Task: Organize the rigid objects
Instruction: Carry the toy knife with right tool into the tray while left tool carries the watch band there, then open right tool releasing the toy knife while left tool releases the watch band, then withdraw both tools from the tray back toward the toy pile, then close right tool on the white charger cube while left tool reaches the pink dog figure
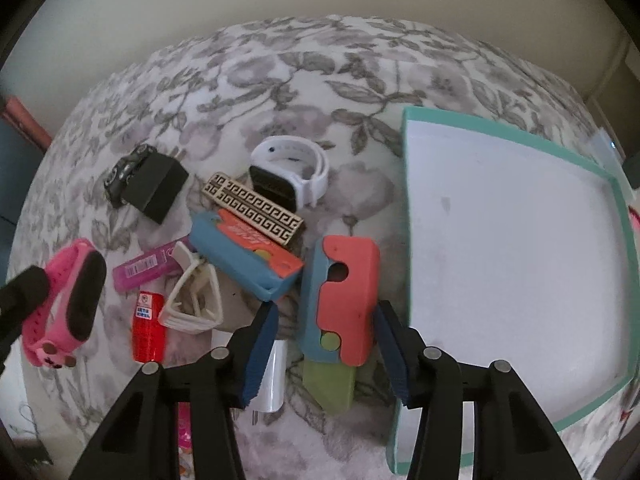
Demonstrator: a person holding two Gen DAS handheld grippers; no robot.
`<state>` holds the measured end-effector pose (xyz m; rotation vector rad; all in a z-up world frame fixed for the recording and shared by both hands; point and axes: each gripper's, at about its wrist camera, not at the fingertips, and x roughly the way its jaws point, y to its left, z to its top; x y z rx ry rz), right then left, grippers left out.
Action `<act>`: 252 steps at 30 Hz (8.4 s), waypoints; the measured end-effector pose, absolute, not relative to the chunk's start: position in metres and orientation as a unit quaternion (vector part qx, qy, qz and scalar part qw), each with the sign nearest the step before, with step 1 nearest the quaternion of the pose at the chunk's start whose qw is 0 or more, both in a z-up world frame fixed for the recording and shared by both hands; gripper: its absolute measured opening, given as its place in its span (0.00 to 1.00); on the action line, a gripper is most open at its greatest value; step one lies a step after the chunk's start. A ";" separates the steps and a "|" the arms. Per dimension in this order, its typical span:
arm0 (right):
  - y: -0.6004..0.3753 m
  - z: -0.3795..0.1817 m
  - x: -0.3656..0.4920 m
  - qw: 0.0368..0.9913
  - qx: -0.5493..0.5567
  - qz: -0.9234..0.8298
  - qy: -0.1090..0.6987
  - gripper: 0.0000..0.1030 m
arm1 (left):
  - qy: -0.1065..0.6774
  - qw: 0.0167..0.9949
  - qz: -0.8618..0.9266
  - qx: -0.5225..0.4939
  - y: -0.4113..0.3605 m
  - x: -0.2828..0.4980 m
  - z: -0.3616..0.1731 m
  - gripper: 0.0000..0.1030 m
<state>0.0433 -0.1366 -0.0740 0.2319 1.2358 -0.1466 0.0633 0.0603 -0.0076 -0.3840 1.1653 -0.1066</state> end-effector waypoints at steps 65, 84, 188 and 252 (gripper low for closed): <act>-0.301 -0.053 -0.028 0.801 0.262 -0.182 0.507 0.47 | 0.567 0.795 -0.214 -0.011 -0.155 0.059 -0.026 0.11; -0.325 -0.083 -0.040 0.772 0.277 -0.202 0.535 0.47 | 0.576 0.786 -0.218 0.051 -0.183 0.055 -0.086 0.11; -0.115 -0.071 0.004 0.821 0.119 0.022 0.558 1.00 | 0.604 0.791 0.055 -0.081 0.081 0.041 -0.068 0.92; -0.099 -0.084 -0.065 0.777 0.046 0.012 0.628 0.29 | 0.655 0.752 -0.031 -0.074 0.027 -0.013 -0.099 0.92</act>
